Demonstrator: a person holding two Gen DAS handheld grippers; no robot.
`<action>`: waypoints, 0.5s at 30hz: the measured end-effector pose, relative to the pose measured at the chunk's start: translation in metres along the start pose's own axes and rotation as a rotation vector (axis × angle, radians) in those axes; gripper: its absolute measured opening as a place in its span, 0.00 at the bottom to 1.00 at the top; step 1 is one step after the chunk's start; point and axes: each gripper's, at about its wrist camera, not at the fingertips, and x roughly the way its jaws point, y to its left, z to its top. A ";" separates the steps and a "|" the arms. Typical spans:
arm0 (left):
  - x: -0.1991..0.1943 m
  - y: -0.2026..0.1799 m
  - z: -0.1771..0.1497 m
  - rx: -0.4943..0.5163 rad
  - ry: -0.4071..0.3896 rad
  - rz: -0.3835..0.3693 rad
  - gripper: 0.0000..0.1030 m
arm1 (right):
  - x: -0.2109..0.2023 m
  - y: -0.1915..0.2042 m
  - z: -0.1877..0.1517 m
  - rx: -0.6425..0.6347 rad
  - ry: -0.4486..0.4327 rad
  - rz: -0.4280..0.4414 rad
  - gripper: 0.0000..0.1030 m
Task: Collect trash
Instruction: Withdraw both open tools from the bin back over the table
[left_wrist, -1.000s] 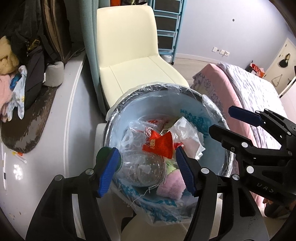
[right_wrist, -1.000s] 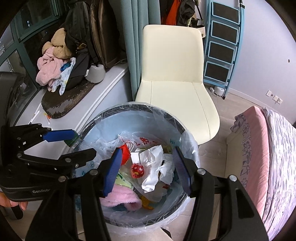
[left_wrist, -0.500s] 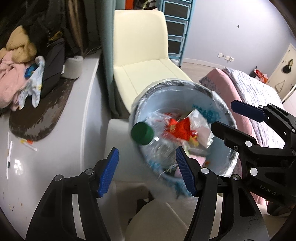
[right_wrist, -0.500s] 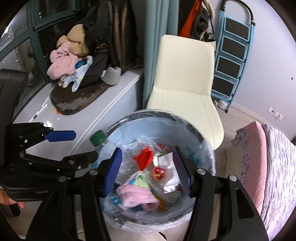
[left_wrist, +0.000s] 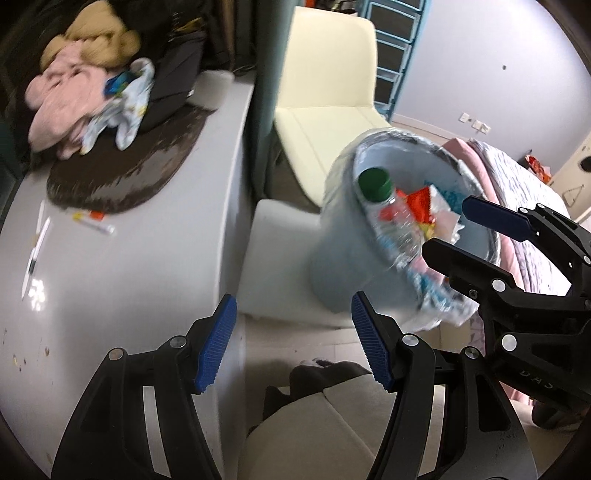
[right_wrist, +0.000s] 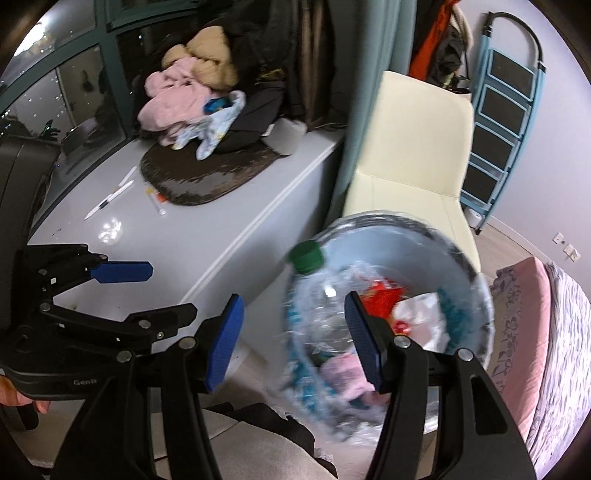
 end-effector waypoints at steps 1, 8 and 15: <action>-0.001 0.005 -0.005 -0.008 0.003 0.000 0.60 | 0.000 0.005 0.000 -0.006 0.001 0.003 0.53; -0.020 0.038 -0.028 -0.032 -0.003 0.031 0.60 | 0.000 0.047 -0.002 -0.033 0.001 0.026 0.53; -0.041 0.070 -0.051 -0.080 -0.018 0.061 0.61 | -0.004 0.089 -0.001 -0.094 -0.003 0.041 0.53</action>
